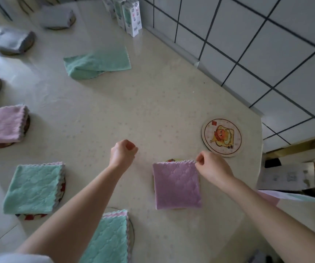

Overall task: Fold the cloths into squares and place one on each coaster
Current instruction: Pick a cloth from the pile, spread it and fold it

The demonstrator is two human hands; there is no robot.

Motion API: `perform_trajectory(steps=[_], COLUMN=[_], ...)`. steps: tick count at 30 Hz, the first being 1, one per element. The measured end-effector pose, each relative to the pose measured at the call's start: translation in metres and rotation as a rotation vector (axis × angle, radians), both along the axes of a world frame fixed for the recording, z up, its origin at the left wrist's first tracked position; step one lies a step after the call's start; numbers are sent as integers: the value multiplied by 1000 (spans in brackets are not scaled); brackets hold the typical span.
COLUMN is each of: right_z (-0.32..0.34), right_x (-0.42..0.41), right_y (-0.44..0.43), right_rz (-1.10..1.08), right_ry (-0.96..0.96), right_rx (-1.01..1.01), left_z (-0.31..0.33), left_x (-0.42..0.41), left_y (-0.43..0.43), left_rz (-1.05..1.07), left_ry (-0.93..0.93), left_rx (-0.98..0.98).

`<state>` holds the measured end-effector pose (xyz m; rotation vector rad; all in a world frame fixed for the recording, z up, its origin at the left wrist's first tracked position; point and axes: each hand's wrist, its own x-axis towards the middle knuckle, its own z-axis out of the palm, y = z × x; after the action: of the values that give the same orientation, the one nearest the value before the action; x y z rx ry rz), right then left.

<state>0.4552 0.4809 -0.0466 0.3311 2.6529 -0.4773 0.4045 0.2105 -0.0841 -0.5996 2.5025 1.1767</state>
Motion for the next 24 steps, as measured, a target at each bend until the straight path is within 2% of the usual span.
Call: perform_trajectory(steps=[9,16,24], right_z=[-6,-20,-50], right_x=[-156,-273,-367], right_y=[-63,-116,-166], right_rz=[268,463,631], right_ry=[82,238,395], right_rx=[-57,-93,11], left_z=[20,24,10], left_x=[-98,-182,-276], left_y=[-56,-103,-143], left_rz=[-267,-390,-479], left_ry=[123,254,493], left_rx=[-361,-625,-847])
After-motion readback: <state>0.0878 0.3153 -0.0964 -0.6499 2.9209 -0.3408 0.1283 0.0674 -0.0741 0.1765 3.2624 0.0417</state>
